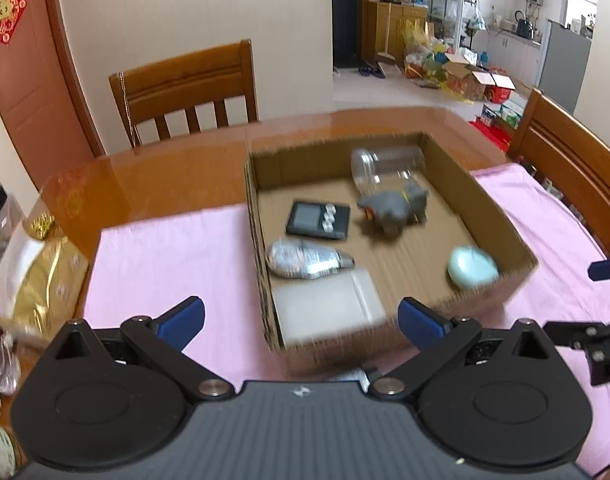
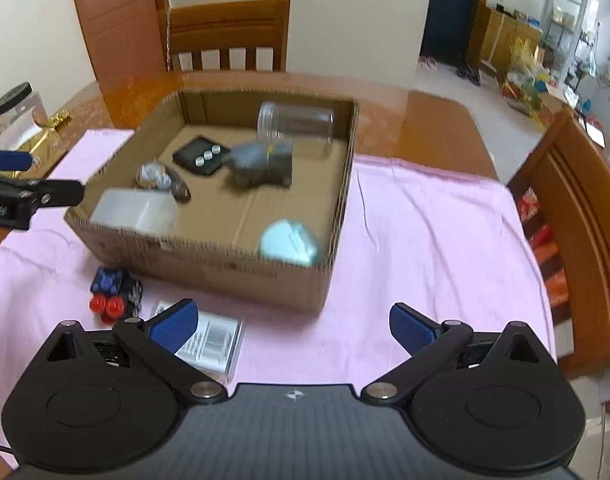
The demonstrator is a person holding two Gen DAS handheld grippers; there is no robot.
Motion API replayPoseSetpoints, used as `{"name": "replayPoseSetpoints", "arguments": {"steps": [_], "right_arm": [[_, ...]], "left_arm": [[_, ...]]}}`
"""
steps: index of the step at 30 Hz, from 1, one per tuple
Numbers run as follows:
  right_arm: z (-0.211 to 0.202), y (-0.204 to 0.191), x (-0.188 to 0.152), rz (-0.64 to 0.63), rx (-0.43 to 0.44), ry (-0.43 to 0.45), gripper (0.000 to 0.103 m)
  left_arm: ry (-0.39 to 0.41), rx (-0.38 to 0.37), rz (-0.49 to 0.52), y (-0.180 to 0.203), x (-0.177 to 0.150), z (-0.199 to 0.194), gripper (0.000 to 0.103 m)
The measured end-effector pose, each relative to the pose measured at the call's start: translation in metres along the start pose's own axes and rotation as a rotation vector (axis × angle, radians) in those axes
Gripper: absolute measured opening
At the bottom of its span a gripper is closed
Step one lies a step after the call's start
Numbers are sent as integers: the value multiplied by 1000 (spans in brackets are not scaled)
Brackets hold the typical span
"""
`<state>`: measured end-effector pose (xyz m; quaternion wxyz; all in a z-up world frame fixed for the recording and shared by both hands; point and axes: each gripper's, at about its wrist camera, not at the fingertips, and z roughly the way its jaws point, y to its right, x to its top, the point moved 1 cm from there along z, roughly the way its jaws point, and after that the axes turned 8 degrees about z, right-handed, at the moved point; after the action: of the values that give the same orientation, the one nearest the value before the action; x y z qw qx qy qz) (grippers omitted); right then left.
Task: Organize rigid objects
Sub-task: 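Carry tape roller and blue case into the cardboard box and open both grippers, then move both grippers back over the capsule bottle and red toy robot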
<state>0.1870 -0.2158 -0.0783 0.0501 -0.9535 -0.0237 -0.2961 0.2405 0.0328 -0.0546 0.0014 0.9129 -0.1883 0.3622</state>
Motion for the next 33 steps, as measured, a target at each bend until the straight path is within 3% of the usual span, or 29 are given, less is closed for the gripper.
{"name": "replayPoseSetpoints", "arguments": {"steps": [11, 21, 28, 33], "right_arm": [[3, -2, -39, 38, -13, -70, 103], [24, -37, -26, 64, 10, -103, 103], [60, -75, -9, 28, -13, -193, 103], [57, -96, -17, 7, 7, -209, 103]], "left_arm": [[-59, -48, 15, 20, -53, -9, 102], [-68, -45, -48, -2, -87, -15, 102], [-89, 33, -74, -24, -102, -18, 102], [-93, 66, -100, -32, -112, -24, 102]]}}
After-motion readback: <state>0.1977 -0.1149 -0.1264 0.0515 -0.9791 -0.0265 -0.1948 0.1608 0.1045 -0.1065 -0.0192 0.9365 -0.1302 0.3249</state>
